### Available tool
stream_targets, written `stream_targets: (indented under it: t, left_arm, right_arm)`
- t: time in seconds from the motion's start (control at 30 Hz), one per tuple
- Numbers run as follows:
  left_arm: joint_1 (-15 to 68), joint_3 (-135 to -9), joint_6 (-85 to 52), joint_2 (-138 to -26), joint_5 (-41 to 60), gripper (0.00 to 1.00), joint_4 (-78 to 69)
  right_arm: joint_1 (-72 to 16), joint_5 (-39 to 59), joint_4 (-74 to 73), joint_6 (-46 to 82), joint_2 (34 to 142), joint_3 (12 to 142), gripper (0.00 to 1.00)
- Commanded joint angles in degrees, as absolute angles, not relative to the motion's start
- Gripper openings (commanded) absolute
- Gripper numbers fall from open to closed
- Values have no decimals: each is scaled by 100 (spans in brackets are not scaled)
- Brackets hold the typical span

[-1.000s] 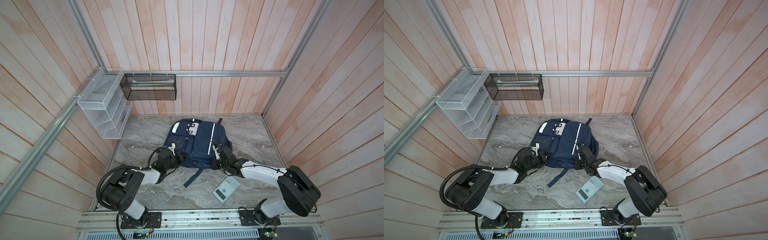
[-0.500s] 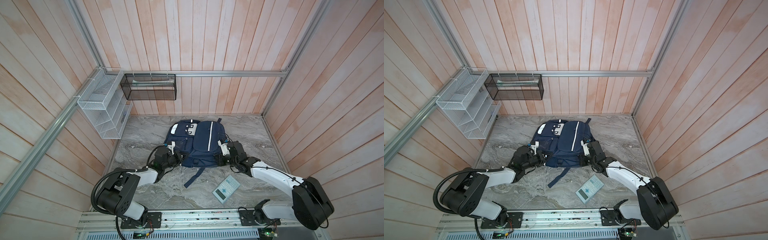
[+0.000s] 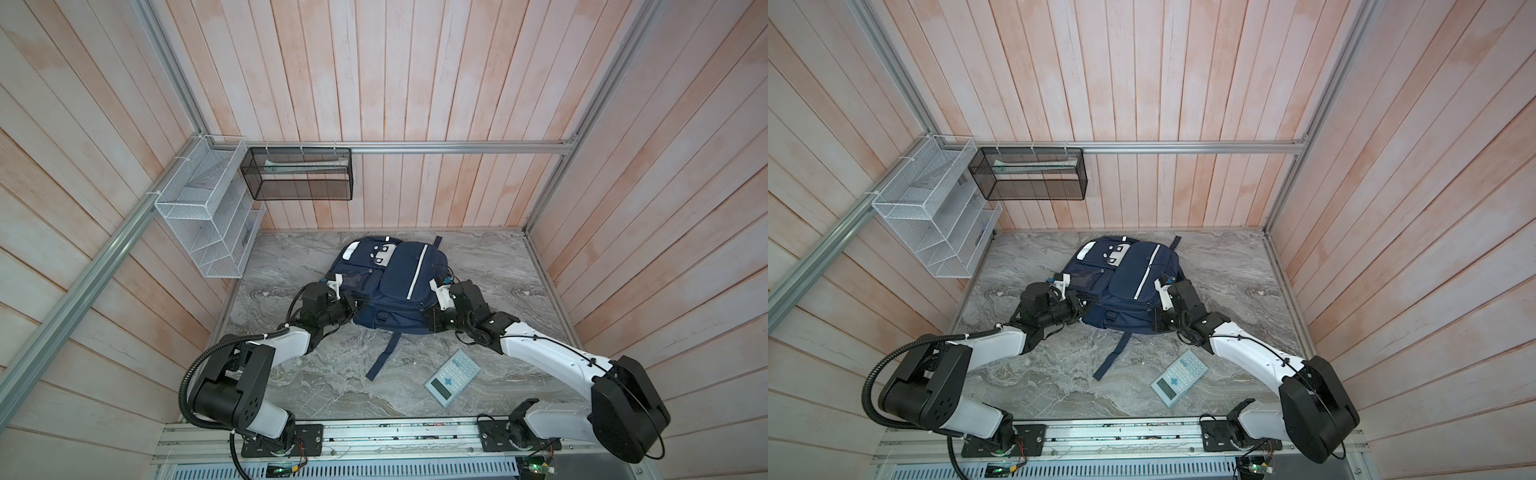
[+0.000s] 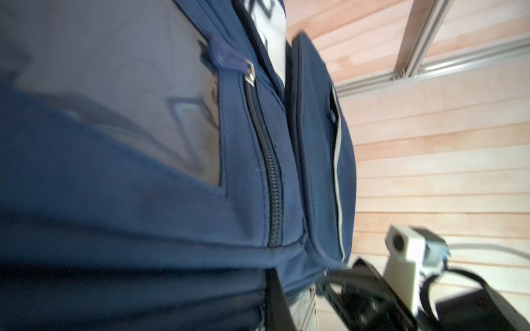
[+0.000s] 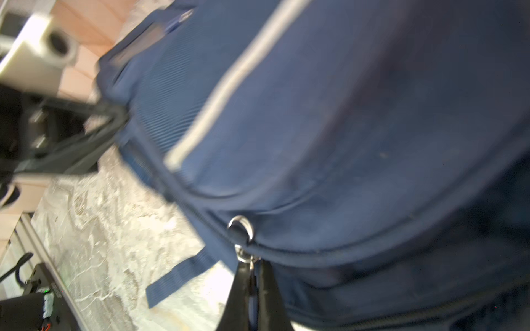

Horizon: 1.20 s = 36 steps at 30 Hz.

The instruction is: Pack the student bag

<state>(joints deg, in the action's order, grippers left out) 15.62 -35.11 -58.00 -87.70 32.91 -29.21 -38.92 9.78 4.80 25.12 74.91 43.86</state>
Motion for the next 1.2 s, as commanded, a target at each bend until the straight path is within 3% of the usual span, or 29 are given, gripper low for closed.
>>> stream_targets:
  t: [0.0,0.17,0.27,0.37,0.47,0.6,0.7,0.83,0.9,1.17]
  left_arm:
    - [1071,-4044,-5491,-9052,2844,4,-3143]
    - [1258,-3536,-5469,-8368,2303,43,-2868]
    - [1676,-2847,-5721,-7697,2014,49,-2800]
    - [2344,-2576,-6010,-7276,1695,67,-2710]
    - [2857,-2813,-6202,-7581,1846,72,-2848]
    - [2946,-3100,-6337,-8322,2073,74,-3354]
    - [2960,-3406,-6275,-8693,2176,60,-3485]
    - [2981,-3480,-6107,-8725,2132,15,-3439]
    - [2975,-3417,-6025,-8604,2058,1,-3318]
    - [2539,-2950,-6034,-8178,2366,0,-3255]
  right_arm:
    - [-4503,433,549,2853,7772,4889,0]
    - [-4597,214,621,3041,8268,5503,0]
    - [-4617,360,546,3047,8361,5743,0]
    - [-4718,430,642,2998,8509,5979,0]
    - [-4884,485,650,2949,8578,6081,0]
    - [-5121,457,644,2892,8543,6094,0]
    - [-5225,619,542,2876,8553,5999,0]
    - [-5230,377,937,2881,8635,5956,0]
    - [-5189,112,1191,2905,8598,5859,0]
    - [-4301,-721,1849,3138,7718,4839,0]
